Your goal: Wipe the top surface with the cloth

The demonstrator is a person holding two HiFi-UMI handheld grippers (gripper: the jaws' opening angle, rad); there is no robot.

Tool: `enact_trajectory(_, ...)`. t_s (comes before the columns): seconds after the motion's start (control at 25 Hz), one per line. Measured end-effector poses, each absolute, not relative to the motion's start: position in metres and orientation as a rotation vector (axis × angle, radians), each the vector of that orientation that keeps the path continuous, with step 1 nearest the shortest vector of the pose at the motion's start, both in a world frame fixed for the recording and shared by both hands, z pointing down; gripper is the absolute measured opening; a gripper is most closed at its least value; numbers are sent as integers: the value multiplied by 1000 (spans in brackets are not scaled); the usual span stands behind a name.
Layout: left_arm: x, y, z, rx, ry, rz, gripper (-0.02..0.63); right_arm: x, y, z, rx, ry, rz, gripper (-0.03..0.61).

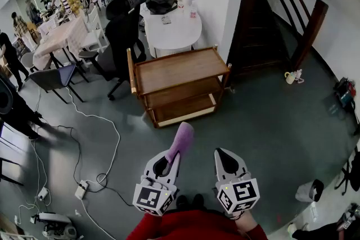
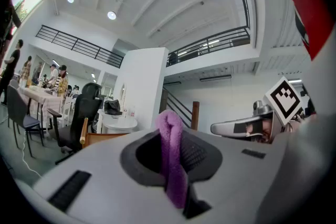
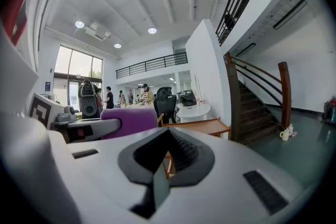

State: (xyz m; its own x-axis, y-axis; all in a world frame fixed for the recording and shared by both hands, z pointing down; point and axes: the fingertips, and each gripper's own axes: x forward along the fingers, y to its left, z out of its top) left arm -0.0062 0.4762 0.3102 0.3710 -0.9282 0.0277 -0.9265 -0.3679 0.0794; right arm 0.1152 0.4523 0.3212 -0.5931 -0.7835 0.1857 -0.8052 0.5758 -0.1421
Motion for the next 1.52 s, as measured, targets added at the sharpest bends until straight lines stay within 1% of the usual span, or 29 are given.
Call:
enact_trajectory(0.52, 4, 472, 315, 2522, -1707, -9, 51, 120, 450, 325, 1334, -2701, 334, 3)
enact_trajectory(0.92, 17, 449, 316, 2504, -1711, 9, 51, 140, 428, 336, 1324, -2695, 440, 3)
enact_trajectory(1.32, 22, 384, 313, 2477, -1740, 32, 52, 179, 371, 338, 1392, -2648, 469, 3)
enact_trajectory(1.52, 20, 326, 327, 2474, -1691, 76, 51, 175, 319, 350, 1418, -2613, 502, 3)
